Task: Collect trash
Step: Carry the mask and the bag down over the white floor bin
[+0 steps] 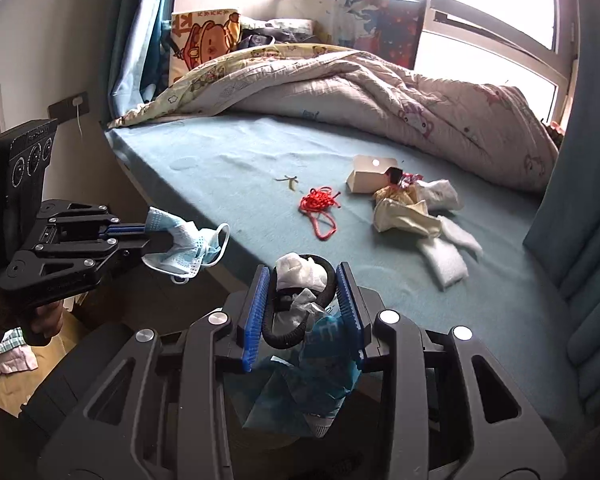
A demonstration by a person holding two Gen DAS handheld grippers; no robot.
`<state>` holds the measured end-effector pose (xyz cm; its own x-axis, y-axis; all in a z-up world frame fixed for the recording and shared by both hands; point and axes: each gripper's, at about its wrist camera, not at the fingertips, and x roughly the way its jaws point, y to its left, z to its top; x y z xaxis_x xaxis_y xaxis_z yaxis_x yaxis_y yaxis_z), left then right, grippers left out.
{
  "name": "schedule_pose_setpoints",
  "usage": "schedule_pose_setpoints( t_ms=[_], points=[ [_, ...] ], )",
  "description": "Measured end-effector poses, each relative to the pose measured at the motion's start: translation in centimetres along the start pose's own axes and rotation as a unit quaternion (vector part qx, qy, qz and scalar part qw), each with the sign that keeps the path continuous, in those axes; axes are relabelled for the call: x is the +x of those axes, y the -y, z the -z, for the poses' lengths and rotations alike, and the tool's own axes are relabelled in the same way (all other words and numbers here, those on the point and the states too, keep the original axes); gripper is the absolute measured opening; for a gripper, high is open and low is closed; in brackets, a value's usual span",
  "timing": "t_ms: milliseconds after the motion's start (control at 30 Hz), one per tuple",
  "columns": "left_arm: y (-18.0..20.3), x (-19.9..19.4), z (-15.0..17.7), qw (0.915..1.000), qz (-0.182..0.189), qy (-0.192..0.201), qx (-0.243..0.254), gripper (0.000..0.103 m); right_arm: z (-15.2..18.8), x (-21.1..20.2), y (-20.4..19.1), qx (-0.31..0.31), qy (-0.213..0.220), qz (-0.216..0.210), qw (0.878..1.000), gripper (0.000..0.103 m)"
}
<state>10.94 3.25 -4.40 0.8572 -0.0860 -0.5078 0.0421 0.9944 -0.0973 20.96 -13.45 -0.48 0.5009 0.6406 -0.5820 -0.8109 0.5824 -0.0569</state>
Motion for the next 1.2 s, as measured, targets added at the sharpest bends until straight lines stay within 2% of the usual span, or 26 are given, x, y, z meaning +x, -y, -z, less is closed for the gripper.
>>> schedule_pose_setpoints(
  t_ms=[200, 367, 633, 767, 1200],
  points=[
    [1.1, -0.6, 4.4, 0.9995, 0.001, -0.031, -0.003, 0.003, 4.7, 0.5, -2.5, 0.012, -0.026, -0.018, 0.999, 0.032],
    [1.9, 0.7, 8.9, 0.9975, 0.010, -0.068, -0.012, 0.003, 9.2, 2.0, -4.3, 0.019, -0.059, -0.029, 0.998, 0.032],
    [2.0, 5.0, 15.4, 0.9863, 0.045, -0.150, -0.051, 0.003, 15.4, 6.1, -5.9, 0.038, -0.117, -0.032, 0.992, 0.032],
    [1.8, 7.0, 17.3, 0.9813, 0.045, -0.179, -0.056, 0.003, 17.0, 8.1, -6.0, 0.048, -0.135, -0.038, 0.989, 0.032],
    [-0.4, 14.5, 20.6, 0.9693, 0.030, -0.236, -0.063, 0.003, 20.1, 14.7, -4.5, 0.063, -0.182, -0.035, 0.981, 0.033]
  ],
)
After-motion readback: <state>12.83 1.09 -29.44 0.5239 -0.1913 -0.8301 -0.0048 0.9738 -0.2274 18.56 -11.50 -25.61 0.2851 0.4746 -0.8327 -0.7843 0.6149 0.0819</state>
